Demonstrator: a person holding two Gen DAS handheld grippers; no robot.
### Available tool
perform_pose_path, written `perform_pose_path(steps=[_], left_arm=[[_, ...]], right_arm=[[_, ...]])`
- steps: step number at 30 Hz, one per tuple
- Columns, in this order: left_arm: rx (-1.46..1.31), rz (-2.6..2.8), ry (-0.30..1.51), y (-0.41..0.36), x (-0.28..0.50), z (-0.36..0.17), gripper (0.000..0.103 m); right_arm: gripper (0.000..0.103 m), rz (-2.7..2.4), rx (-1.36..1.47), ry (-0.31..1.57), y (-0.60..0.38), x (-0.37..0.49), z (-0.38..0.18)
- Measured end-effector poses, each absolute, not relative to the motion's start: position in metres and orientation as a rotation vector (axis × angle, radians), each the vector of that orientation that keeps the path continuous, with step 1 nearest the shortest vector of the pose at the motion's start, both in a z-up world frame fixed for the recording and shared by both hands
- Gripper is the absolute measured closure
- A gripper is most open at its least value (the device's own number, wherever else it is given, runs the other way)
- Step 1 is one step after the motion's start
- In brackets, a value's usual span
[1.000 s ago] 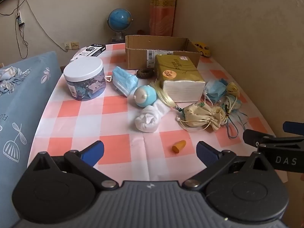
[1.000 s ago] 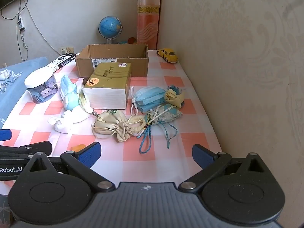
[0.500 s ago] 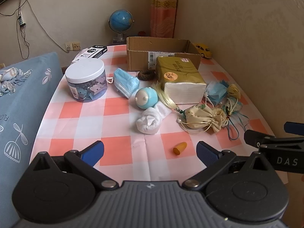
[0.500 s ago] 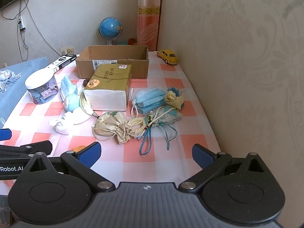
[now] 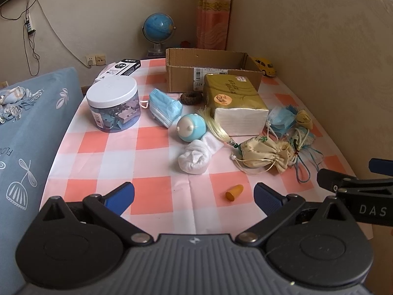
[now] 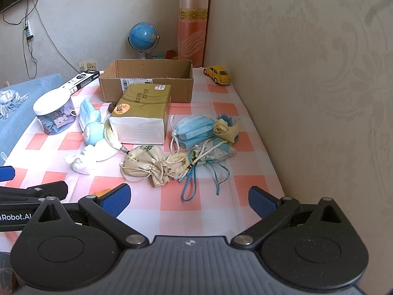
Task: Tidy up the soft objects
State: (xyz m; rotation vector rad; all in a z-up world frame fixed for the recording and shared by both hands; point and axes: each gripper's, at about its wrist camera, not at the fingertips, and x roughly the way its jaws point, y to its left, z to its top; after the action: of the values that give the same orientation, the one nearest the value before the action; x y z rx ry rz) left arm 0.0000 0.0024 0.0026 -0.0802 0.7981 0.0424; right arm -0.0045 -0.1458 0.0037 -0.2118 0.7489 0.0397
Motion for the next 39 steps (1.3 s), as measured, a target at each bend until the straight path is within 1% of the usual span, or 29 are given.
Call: perform_pose_path(steps=[20,39], left_arm=[[-0.086,0.041,0.771,0.0,-0.003,0.006,0.001],[-0.049,0.008,0.774,-0.006,0.011,0.002,0.001]], right_arm=[[0.0,0.04,-0.21,0.735,-0.149,-0.005,0.009],[0.0,0.052,-0.224,0.725,-0.154,0.002,0.006]])
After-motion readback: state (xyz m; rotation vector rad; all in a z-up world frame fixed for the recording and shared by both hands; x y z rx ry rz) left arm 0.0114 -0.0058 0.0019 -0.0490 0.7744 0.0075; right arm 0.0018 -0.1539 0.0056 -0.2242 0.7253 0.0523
